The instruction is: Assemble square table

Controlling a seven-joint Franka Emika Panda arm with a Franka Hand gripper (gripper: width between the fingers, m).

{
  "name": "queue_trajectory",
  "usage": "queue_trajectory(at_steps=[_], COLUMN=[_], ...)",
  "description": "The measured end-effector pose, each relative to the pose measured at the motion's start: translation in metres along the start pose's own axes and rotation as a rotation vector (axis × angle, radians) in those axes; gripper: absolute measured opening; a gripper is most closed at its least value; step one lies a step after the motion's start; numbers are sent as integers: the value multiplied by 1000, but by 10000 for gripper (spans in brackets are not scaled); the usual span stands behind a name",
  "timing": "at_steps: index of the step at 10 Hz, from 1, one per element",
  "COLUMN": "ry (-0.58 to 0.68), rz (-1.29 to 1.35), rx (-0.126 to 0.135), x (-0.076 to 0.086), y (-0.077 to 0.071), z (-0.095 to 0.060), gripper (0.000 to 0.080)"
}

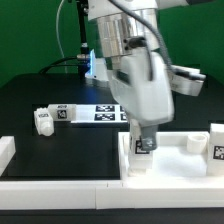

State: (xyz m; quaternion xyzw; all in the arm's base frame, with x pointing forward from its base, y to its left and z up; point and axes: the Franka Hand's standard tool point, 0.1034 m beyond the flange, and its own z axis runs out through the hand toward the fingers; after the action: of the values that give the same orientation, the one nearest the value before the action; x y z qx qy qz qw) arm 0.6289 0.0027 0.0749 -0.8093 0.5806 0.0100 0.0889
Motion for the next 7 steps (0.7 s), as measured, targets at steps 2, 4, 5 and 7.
queue_trajectory(at_steps=[2,4,5,7], ry=[-17,-3,-4,16], rz=[-339,-446,-519,-800], rx=[-41,-36,-36,-55], x=[-2,-4,-3,1], y=[-1,1,1,1], z=[0,0,0,-1], gripper=[641,649,649,649])
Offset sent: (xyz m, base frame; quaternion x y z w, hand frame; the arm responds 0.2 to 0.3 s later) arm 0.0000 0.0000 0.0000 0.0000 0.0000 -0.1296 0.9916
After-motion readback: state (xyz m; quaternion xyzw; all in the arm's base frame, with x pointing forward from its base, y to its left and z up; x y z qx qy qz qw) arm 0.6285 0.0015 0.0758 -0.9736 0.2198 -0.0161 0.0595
